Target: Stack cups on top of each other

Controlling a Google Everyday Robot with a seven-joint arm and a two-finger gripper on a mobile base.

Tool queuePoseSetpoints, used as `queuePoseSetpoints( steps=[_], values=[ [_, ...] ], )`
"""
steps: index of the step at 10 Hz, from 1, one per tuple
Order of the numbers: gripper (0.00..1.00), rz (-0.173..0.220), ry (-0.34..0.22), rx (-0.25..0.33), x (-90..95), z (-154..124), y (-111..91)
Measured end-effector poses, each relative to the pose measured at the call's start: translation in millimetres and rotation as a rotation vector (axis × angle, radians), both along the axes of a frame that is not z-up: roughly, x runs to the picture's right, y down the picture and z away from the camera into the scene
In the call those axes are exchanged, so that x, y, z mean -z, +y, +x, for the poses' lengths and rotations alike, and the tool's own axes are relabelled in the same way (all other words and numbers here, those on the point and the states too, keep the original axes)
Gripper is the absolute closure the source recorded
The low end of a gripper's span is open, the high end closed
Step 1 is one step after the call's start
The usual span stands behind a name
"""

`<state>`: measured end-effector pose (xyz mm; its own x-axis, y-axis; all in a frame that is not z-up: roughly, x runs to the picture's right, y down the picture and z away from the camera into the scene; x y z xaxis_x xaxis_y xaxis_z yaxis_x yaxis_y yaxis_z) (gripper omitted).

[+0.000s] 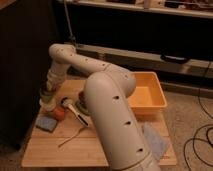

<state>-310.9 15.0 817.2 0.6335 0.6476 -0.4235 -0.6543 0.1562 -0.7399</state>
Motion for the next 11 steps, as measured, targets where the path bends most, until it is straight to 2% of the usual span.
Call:
queuePoseSetpoints(
  steps=[1, 2, 8, 9, 11],
  values=[
    [0.98, 0.006, -0.001, 0.006, -0.4, -3.6, 0.9],
    [0.91, 0.016, 0.003, 0.012, 0.4, -7.9, 1.2],
    [0.29, 0.051, 0.027, 0.036, -1.8, -13.9, -0.2],
    [0.24, 0.052, 0.027, 0.039, -2.9, -13.5, -0.4],
    [0.22, 0.049, 0.030, 0.045, -5.0, -9.9, -1.5]
  ],
)
